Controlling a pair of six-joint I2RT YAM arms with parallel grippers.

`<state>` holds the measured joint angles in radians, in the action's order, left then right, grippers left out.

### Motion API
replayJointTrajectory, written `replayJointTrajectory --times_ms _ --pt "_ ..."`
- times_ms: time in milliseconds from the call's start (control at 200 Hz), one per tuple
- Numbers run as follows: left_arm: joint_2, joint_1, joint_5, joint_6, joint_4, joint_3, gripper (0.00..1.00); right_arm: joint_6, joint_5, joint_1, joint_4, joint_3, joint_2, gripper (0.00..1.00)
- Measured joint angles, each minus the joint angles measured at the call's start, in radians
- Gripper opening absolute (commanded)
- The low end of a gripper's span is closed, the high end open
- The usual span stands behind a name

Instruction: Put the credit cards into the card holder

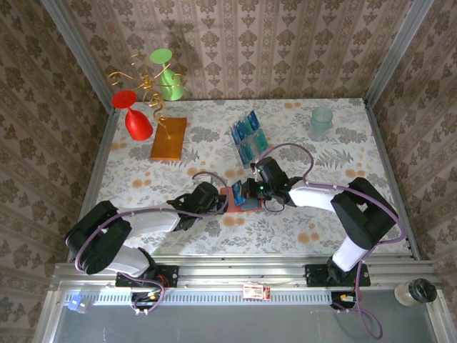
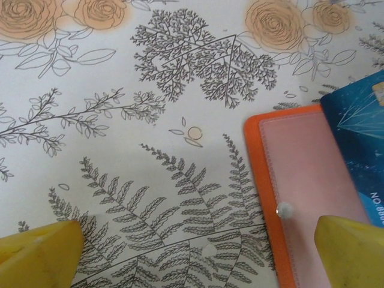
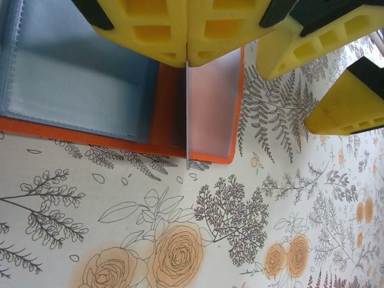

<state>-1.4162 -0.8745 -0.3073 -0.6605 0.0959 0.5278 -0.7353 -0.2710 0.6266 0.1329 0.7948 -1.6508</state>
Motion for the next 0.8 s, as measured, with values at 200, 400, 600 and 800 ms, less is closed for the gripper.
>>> replayJointTrajectory --times_ms 200,400,600,800 --pt "-0.020 -0.009 0.012 0.003 0.002 0.023 1.00 -0.005 0.000 0.000 0.003 0.000 0.000 0.00" --pt "-0.062 -0.011 0.011 0.003 0.000 0.023 1.00 -0.006 0.000 0.000 0.010 -0.001 0.004 0.00" --pt "-0.068 -0.016 -0.004 0.003 -0.001 0.024 1.00 -0.006 0.001 -0.009 0.009 -0.018 0.061 0.00" --pt "-0.071 -0.022 -0.012 0.003 -0.002 0.024 1.00 -0.028 0.006 -0.034 0.014 -0.060 0.134 0.00"
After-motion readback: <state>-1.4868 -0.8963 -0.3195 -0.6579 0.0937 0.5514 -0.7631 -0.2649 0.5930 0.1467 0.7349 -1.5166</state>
